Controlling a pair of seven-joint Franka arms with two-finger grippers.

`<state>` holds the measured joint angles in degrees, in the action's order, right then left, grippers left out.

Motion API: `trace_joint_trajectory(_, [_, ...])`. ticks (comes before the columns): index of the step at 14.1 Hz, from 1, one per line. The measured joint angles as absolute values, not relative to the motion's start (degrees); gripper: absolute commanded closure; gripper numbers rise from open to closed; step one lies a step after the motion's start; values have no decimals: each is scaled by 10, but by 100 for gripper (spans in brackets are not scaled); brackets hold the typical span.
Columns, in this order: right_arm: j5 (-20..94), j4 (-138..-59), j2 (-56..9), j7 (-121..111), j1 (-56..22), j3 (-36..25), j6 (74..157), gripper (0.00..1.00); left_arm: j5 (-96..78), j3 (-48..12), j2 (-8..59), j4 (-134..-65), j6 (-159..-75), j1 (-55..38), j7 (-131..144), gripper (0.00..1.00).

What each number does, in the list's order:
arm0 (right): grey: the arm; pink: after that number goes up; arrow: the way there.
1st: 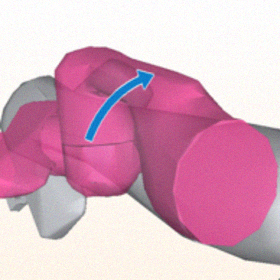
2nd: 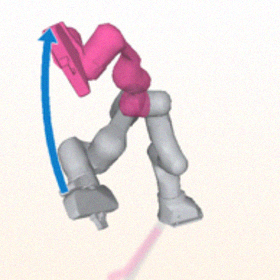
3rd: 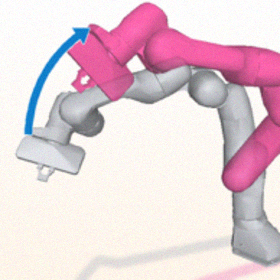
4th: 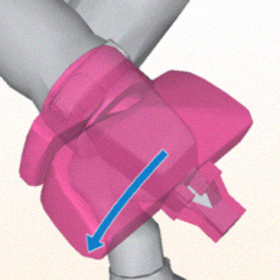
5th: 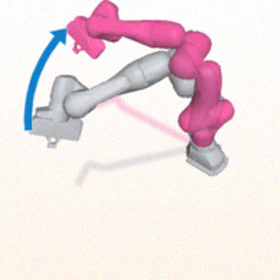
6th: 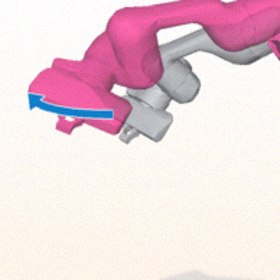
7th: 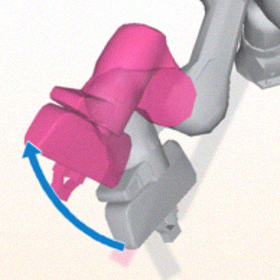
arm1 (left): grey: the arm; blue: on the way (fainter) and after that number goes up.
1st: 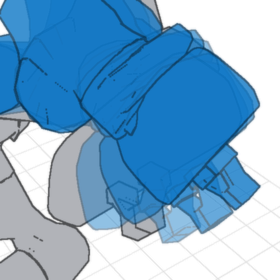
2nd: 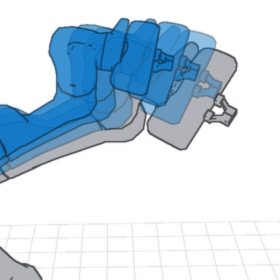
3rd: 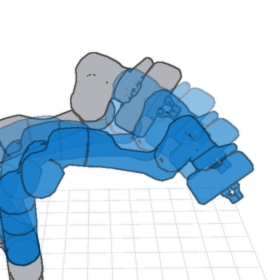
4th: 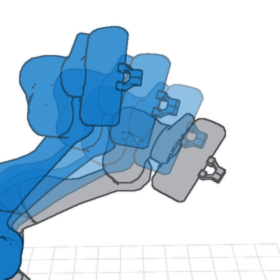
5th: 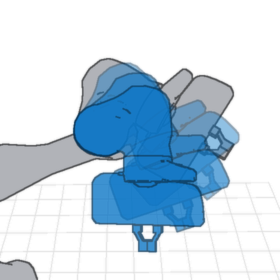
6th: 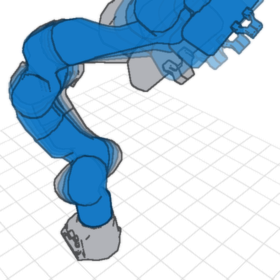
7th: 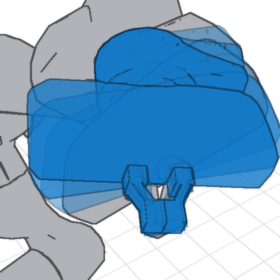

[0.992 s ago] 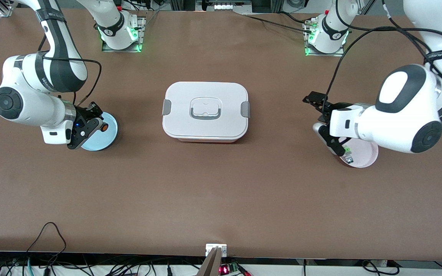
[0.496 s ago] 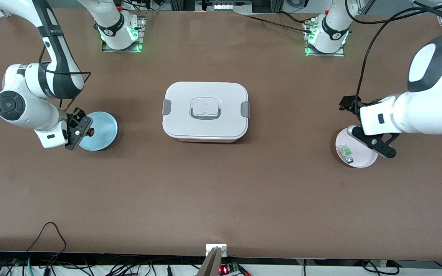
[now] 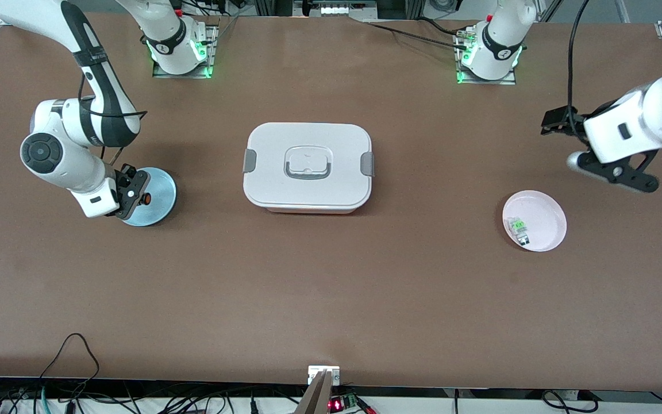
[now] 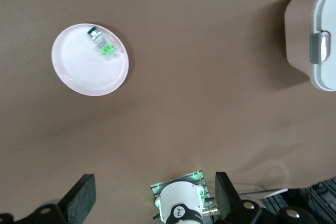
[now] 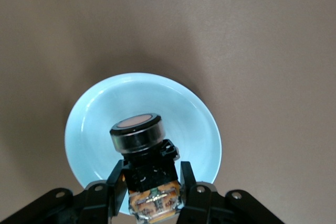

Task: Transfer orange switch to right arm and place
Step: 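Lower the switch onto the light-blue plate with the right gripper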

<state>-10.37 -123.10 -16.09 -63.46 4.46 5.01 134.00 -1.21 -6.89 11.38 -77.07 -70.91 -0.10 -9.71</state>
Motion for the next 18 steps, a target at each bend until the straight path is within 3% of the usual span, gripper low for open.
trace_joint_trajectory(2, [-105,-1253,-161,-671,55,49,1375,72,-12,-18,79,-810,-739,-47,-89,0])
trace_joint_trajectory(7, [-105,-1271,-185,-746,96,48,1432,72,2,1,26,-896,-841,-64,-41,0])
trace_joint_trajectory(11, [-105,-1275,-203,-748,98,49,1454,72,2,3,29,-910,-880,-43,-40,0])
trace_joint_trajectory(18, [-105,-1289,-205,-748,97,53,1466,70,2,-7,20,-910,-875,-33,17,0])
